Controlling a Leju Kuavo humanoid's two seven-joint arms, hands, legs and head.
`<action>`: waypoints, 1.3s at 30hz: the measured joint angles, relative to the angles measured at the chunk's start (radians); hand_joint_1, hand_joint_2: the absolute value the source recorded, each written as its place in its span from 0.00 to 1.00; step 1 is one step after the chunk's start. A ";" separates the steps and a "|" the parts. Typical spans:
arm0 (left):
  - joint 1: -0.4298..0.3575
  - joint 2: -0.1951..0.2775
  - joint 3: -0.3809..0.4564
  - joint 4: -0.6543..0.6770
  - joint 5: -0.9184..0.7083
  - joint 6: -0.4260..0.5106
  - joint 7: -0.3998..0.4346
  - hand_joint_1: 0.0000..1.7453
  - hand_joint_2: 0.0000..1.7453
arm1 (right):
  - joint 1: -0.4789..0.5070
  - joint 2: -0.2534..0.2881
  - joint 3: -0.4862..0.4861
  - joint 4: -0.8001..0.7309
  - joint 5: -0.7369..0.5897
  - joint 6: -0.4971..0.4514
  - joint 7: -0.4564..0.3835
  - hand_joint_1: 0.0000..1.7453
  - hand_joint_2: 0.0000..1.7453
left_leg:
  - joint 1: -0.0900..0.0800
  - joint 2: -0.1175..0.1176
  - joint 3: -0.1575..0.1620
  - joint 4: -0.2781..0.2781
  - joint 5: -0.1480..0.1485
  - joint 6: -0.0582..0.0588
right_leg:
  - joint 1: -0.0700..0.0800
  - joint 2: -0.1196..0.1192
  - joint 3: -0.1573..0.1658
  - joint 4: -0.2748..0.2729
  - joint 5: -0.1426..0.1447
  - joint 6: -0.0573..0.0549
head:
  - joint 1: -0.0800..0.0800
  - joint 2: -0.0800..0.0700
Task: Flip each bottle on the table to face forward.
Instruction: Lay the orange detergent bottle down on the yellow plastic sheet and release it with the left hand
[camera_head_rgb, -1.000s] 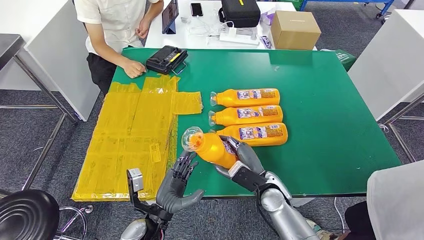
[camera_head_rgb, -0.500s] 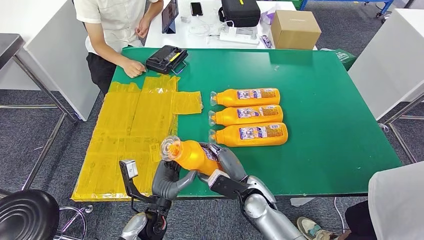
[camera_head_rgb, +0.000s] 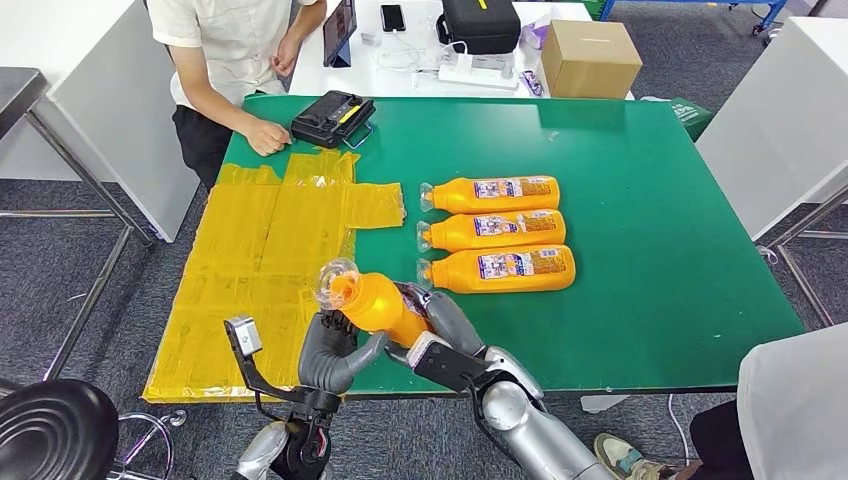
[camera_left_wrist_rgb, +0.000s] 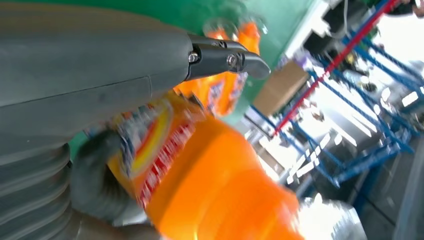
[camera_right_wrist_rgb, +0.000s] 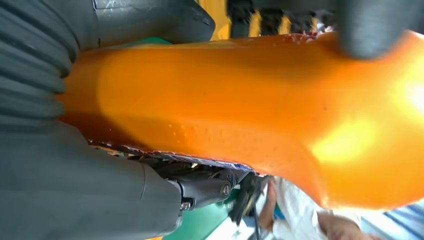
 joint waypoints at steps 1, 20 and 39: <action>0.000 0.003 -0.002 -0.008 -0.001 -0.017 -0.001 0.00 1.00 | -0.003 0.000 0.001 0.003 0.004 -0.002 0.009 1.00 1.00 | 0.000 0.000 0.000 0.000 0.000 0.000 | 0.000 0.000 0.000 0.000 0.000 0.000 | 0.000 0.000; -0.006 0.027 -0.010 0.004 0.015 -0.020 0.073 0.00 1.00 | -0.044 0.026 0.035 0.083 0.084 -0.067 0.059 1.00 1.00 | 0.000 -0.001 0.000 0.000 0.001 -0.001 | 0.000 -0.001 -0.001 0.001 0.000 0.000 | 0.000 0.000; -0.011 0.027 0.001 0.031 0.067 -0.044 0.083 1.00 1.00 | -0.056 0.039 0.042 0.114 0.100 -0.113 0.053 1.00 1.00 | 0.000 -0.001 0.000 0.000 0.001 -0.001 | 0.000 -0.001 -0.001 0.001 0.000 0.000 | 0.000 0.000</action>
